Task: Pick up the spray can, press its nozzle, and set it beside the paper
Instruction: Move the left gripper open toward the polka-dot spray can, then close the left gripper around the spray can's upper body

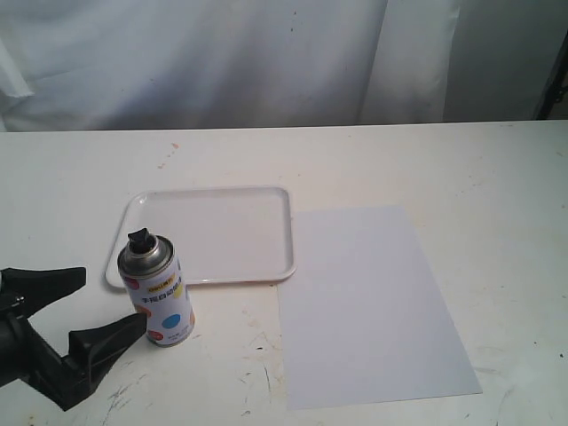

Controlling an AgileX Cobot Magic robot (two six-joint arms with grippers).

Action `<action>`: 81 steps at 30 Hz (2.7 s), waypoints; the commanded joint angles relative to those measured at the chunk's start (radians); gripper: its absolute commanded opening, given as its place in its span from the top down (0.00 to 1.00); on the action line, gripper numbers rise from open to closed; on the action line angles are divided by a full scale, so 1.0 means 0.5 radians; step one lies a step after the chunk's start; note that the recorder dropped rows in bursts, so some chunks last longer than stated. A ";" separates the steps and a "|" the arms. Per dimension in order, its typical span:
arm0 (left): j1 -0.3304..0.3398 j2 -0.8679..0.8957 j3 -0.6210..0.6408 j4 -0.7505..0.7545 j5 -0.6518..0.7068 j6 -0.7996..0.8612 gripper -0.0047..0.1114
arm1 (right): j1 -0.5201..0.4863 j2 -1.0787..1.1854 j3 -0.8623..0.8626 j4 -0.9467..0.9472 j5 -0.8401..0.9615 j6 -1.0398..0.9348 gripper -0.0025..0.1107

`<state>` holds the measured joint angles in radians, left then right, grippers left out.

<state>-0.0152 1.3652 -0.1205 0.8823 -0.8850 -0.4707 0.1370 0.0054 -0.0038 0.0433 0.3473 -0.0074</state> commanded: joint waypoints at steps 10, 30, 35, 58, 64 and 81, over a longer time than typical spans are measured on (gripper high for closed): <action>-0.001 0.527 -0.014 -0.242 -0.409 0.464 0.15 | -0.017 -0.011 0.008 0.004 -0.004 -0.003 0.98; -0.001 1.099 -0.386 -0.033 -0.598 0.465 0.15 | -0.017 -0.011 0.008 0.004 -0.004 -0.003 0.98; -0.001 1.213 -0.445 -0.016 -0.672 0.473 0.15 | -0.017 -0.011 0.008 0.004 -0.004 -0.003 0.98; -0.001 1.332 -0.656 0.147 -0.672 0.385 0.15 | -0.017 -0.011 0.008 0.004 -0.004 -0.003 0.98; -0.001 1.332 -0.660 0.085 -0.672 0.384 0.15 | -0.017 -0.011 0.008 0.004 -0.004 -0.003 0.98; -0.024 1.332 -0.678 0.131 -0.672 0.388 0.15 | -0.017 -0.011 0.008 0.004 -0.004 -0.003 0.98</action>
<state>-0.0231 2.0313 -0.4535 0.9488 -1.2069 -0.2719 0.1370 0.0054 -0.0038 0.0433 0.3473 -0.0074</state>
